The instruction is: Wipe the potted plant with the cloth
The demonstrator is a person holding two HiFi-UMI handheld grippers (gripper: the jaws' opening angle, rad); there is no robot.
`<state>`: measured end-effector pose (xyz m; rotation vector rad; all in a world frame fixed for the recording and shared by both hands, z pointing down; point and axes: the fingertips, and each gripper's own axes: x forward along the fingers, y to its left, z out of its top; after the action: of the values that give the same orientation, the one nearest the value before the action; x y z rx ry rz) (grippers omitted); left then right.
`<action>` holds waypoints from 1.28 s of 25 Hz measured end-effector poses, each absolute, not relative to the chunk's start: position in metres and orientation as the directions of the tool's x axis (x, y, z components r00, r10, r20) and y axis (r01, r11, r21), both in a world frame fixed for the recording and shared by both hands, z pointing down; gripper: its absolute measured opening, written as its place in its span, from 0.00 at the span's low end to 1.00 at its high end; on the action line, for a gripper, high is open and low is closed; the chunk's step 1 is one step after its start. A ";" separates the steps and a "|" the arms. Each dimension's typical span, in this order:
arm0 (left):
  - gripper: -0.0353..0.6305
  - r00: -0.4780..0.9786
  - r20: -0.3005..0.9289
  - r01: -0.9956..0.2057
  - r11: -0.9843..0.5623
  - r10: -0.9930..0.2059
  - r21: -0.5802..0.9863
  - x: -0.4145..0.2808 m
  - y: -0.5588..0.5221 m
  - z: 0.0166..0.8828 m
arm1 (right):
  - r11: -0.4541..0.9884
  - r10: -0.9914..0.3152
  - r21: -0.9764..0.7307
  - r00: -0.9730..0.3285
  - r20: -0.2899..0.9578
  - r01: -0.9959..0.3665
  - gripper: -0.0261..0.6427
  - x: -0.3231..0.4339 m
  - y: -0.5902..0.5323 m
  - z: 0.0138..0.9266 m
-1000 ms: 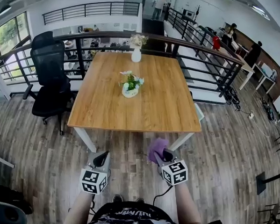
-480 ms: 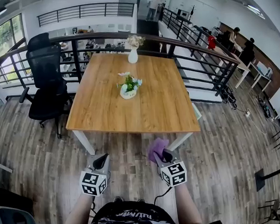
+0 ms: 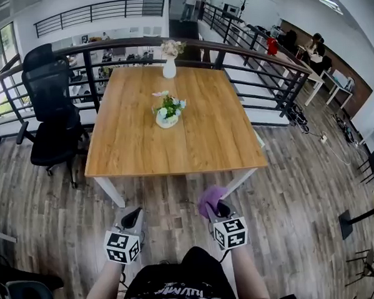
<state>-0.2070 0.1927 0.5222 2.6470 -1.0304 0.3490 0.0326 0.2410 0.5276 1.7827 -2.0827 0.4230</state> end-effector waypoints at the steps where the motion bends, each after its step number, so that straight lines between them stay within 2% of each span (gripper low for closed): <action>1: 0.06 0.719 0.326 -0.685 -0.706 -0.614 0.179 -0.210 0.191 0.525 | 0.162 -0.873 0.015 -0.136 0.469 -0.987 0.17 0.030 0.243 0.531; 8: 0.06 0.706 0.328 -0.701 -0.686 -0.628 0.195 -0.222 0.170 0.529 | 0.094 -0.879 -0.013 -0.089 0.469 -0.996 0.17 0.042 0.233 0.537; 14: 0.06 0.694 0.349 -0.712 -0.674 -0.630 0.198 -0.216 0.151 0.539 | 0.121 -0.872 -0.017 -0.115 0.476 -0.992 0.17 0.047 0.205 0.544; 21: 0.06 0.660 0.359 -0.743 -0.644 -0.661 0.181 -0.187 0.100 0.544 | 0.105 -0.890 -0.072 -0.126 0.437 -0.992 0.17 0.089 0.130 0.545; 32: 0.06 0.610 0.369 -0.783 -0.605 -0.701 0.146 -0.132 0.003 0.532 | 0.167 -0.887 -0.096 -0.192 0.421 -0.981 0.17 0.147 0.010 0.544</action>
<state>-0.1319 0.0029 0.5322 2.5452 -1.2061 0.3987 0.1470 0.0097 0.5437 1.7993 -2.1786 0.5079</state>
